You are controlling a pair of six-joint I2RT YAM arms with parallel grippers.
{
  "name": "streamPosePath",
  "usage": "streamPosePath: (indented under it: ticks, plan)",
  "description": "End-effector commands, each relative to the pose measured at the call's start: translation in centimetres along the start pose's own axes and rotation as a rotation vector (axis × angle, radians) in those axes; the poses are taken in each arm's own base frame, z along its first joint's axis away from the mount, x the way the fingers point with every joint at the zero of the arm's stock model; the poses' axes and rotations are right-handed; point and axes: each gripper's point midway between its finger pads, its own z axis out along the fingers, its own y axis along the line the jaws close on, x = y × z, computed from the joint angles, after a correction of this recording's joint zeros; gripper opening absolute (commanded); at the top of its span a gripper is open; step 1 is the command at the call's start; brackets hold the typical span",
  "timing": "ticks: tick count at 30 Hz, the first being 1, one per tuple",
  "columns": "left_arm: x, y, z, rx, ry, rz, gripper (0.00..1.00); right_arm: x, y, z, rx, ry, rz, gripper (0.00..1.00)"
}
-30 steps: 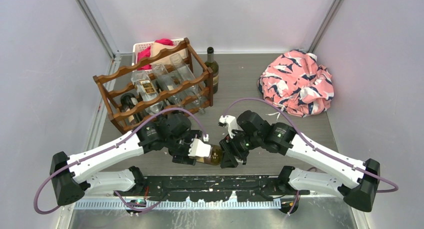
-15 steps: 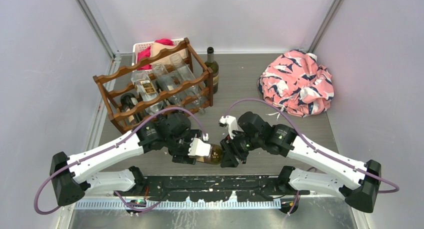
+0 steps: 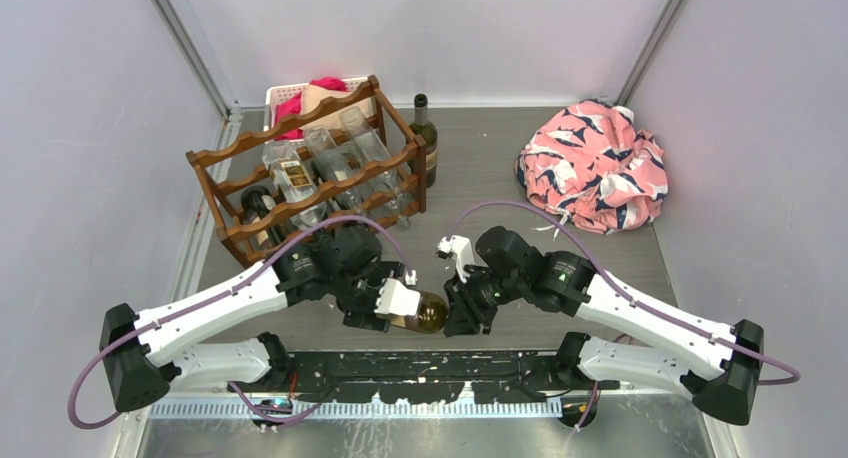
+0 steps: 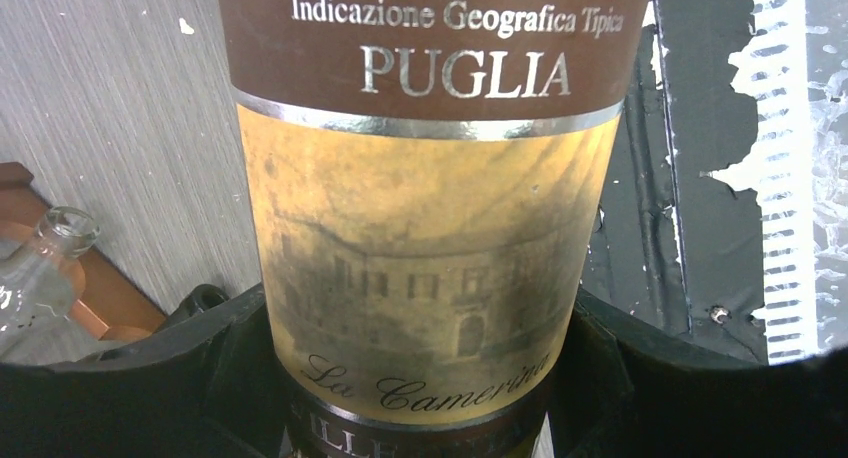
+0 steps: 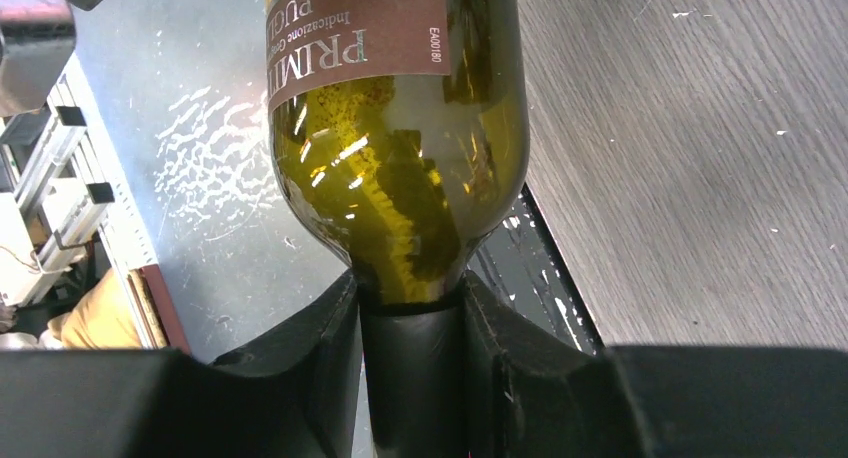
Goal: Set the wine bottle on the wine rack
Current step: Pick up the wine bottle from the center of the board, then adjust the wine rack at the center of the board.
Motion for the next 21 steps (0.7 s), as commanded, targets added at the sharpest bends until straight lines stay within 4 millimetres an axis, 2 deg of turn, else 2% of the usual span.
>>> streamPosePath:
  ticks: [1, 2, 3, 8, 9, 11, 15, 19, 21]
  plan:
    - [-4.3, 2.7, -1.7, -0.112, -0.156, 0.016, 0.01, -1.5, 0.2, -0.6, 0.013, -0.074, 0.017, 0.01]
    - [-4.3, 2.7, -1.6, -0.115, -0.158, 0.012, 0.03, -1.6, 0.3, -0.7, 0.012, -0.083, 0.022, 0.01]
    - [-4.4, 2.7, -1.6, -0.116, -0.163, 0.007, 0.11, -1.7, 0.4, -0.8, 0.01, -0.097, 0.02, 0.01]
    - [-4.5, 2.4, -1.3, -0.107, -0.186, -0.022, 0.65, -2.5, 0.8, -1.7, 0.005, -0.19, 0.034, 0.01]
    - [-4.6, 2.4, -1.4, -0.11, -0.193, -0.026, 0.72, -2.6, 0.8, -1.8, 0.007, -0.201, 0.037, 0.01]
    - [-4.8, 2.4, -1.6, -0.122, -0.209, -0.032, 0.8, -2.6, 0.6, -2.1, 0.019, -0.221, 0.042, 0.01]
    - [-5.6, 2.4, -2.6, -0.152, -0.257, -0.026, 0.9, -2.5, 0.3, -2.5, 0.04, -0.25, 0.05, 0.01]
    - [-6.9, 2.7, -4.9, -0.207, -0.31, -0.039, 0.93, -2.6, -0.1, -3.1, 0.063, -0.286, 0.051, 0.01]
    - [-7.7, 3.3, -6.3, -0.252, -0.333, -0.1, 0.93, -2.5, -0.2, -3.2, 0.07, -0.298, 0.054, 0.01]
